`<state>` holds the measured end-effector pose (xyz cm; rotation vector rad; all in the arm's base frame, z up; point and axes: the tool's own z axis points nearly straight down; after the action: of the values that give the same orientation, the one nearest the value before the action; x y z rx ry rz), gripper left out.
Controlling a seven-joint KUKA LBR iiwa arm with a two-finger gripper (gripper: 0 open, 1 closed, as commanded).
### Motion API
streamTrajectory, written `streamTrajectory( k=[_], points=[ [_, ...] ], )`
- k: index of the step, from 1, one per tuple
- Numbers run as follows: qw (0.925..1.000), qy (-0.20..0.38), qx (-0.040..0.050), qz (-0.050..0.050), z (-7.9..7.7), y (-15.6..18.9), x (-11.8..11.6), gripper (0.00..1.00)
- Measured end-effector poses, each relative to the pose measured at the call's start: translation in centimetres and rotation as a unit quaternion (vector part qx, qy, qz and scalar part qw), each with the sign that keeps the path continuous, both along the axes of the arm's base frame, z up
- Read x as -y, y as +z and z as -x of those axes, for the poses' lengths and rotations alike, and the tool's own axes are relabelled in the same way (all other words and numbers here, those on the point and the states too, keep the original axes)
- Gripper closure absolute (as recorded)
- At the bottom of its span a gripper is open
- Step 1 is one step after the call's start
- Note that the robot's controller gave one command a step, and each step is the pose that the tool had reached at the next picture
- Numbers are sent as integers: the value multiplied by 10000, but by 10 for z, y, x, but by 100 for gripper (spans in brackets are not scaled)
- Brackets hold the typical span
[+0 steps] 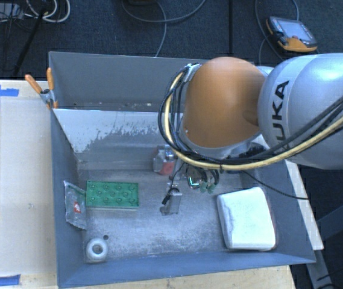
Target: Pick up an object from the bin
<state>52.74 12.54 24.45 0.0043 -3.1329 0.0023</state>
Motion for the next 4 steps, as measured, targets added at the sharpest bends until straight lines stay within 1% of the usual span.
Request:
streamTrajectory(
  k=[1,2,3,4],
  points=[
    [9778,2094,50,-17,-32,-9,10,0],
    [9813,1925,6,-26,-41,-97,-32,0],
    [9894,1453,26,-17,-60,-174,-55,0],
    [9896,1439,40,-17,-61,-171,-53,100]
  ],
)
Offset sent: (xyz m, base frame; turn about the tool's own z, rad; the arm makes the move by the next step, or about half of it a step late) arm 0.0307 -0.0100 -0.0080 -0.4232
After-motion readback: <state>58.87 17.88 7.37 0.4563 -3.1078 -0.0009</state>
